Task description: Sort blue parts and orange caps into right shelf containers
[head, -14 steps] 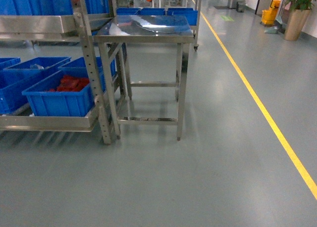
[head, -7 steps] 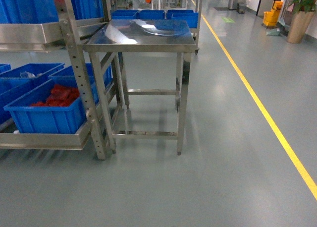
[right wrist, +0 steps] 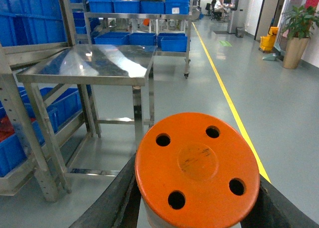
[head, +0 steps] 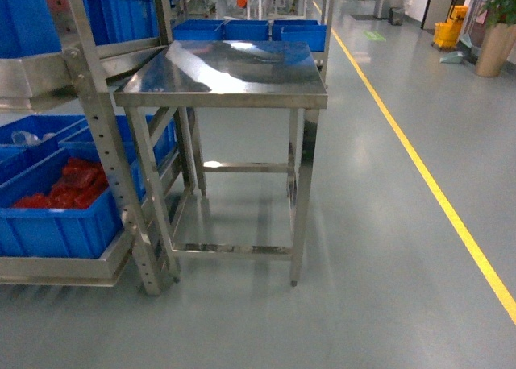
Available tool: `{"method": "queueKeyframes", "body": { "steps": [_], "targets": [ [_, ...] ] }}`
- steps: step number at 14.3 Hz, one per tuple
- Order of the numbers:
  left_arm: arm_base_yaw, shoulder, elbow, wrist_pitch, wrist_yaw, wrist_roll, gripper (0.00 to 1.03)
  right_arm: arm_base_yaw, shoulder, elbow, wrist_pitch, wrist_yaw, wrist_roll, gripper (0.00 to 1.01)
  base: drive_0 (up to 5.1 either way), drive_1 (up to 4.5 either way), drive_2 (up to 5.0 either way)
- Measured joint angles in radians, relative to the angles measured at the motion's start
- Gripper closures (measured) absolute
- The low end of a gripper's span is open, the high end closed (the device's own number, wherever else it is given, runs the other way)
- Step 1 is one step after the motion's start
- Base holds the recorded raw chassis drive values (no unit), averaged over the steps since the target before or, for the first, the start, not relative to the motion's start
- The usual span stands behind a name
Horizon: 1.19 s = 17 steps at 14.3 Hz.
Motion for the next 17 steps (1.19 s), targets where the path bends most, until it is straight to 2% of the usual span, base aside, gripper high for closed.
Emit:
{"method": "queueKeyframes", "body": {
  "steps": [3, 5, 17],
  "targets": [
    [0.0, 0.0, 0.0, 0.001, 0.001, 0.0, 0.61, 0.0, 0.0, 0.0, -0.005, 0.0, 0.0, 0.56, -0.1, 4.13, -4.3],
    [0.0, 0.0, 0.0, -0.007, 0.001, 0.0, 0.61, 0.0, 0.001, 0.0, -0.01, 0.0, 0.0, 0.56, 0.0, 0.0, 0.0],
    [0.0, 0.0, 0.0, 0.0, 0.002, 0.0, 0.61, 0.0, 0.0, 0.0, -0.003, 0.002, 0.0, 0.56, -4.8, 1.35, 3.5]
  ]
}}
